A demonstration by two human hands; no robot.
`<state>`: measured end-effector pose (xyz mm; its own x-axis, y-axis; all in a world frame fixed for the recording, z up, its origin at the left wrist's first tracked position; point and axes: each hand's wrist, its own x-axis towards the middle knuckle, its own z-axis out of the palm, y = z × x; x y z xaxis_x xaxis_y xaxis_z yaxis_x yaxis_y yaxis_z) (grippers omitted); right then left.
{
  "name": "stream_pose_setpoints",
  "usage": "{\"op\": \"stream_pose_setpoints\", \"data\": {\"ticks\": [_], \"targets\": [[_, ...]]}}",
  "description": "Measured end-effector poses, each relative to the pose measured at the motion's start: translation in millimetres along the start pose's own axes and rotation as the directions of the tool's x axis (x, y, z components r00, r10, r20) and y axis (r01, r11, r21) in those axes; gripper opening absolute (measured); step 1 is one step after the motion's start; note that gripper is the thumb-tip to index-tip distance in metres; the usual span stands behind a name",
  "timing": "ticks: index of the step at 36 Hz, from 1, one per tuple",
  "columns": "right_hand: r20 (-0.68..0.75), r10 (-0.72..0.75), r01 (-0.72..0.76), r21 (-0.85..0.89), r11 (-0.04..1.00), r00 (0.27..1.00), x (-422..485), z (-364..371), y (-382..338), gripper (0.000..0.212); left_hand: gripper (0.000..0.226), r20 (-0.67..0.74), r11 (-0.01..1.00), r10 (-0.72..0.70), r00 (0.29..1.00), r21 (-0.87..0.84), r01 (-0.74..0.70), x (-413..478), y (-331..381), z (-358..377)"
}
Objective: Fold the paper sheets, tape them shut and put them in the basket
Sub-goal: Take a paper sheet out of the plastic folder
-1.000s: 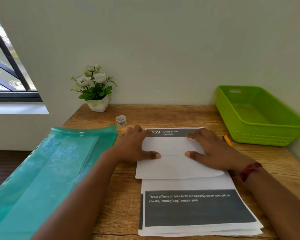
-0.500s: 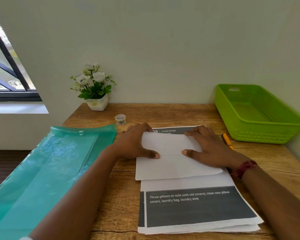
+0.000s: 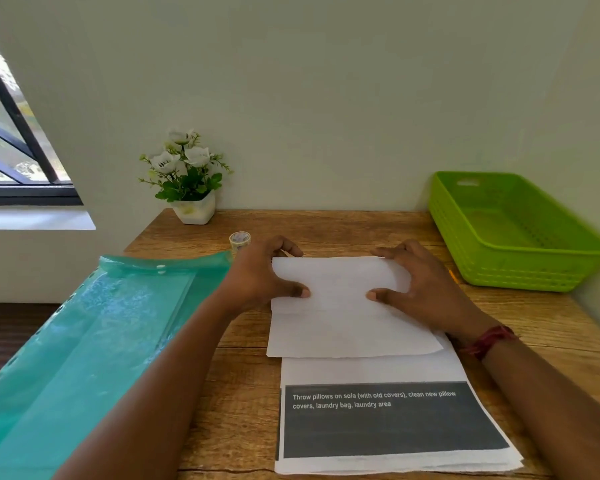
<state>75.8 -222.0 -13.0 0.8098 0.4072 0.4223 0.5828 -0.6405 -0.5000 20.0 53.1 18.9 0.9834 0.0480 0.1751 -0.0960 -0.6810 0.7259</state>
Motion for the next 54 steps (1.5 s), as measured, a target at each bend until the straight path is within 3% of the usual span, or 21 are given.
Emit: {"op": "stream_pose_setpoints", "data": {"ticks": [7, 14, 21, 38, 54], "targets": [[-0.114, 0.092, -0.057, 0.281, 0.958, 0.989, 1.5, -6.9, -9.5, 0.034, 0.040, 0.038, 0.984, -0.016, 0.999, -0.179, 0.022, -3.0, 2.3, -6.2], [-0.186, 0.213, -0.099, 0.486, 0.868, 0.959, 1.7, -11.4, -10.8, 0.020, 0.031, -0.044, 0.974, 0.000, 0.999, -0.228, -0.010, -3.6, 5.1, -7.5], [-0.231, 0.164, -0.056, 0.414, 0.909, 0.959, 2.8, -7.3, -4.6, 0.019, 0.023, -0.077, 0.985, 0.039, 0.996, -0.166, -0.051, -3.3, 5.2, -5.7], [-0.076, -0.003, 0.016, 0.169, 0.985, 0.997, -3.5, -3.5, -1.5, 0.017, 0.014, 0.024, 0.979, 0.127, 0.992, 0.158, -0.129, -1.1, -1.6, 0.9], [0.126, 0.060, -0.052, -0.069, 0.996, 0.990, -7.4, -5.2, -11.2, 0.044, 0.031, 0.199, 0.900, 0.159, 0.967, 0.372, -0.225, -1.6, -2.7, 6.6]]}}
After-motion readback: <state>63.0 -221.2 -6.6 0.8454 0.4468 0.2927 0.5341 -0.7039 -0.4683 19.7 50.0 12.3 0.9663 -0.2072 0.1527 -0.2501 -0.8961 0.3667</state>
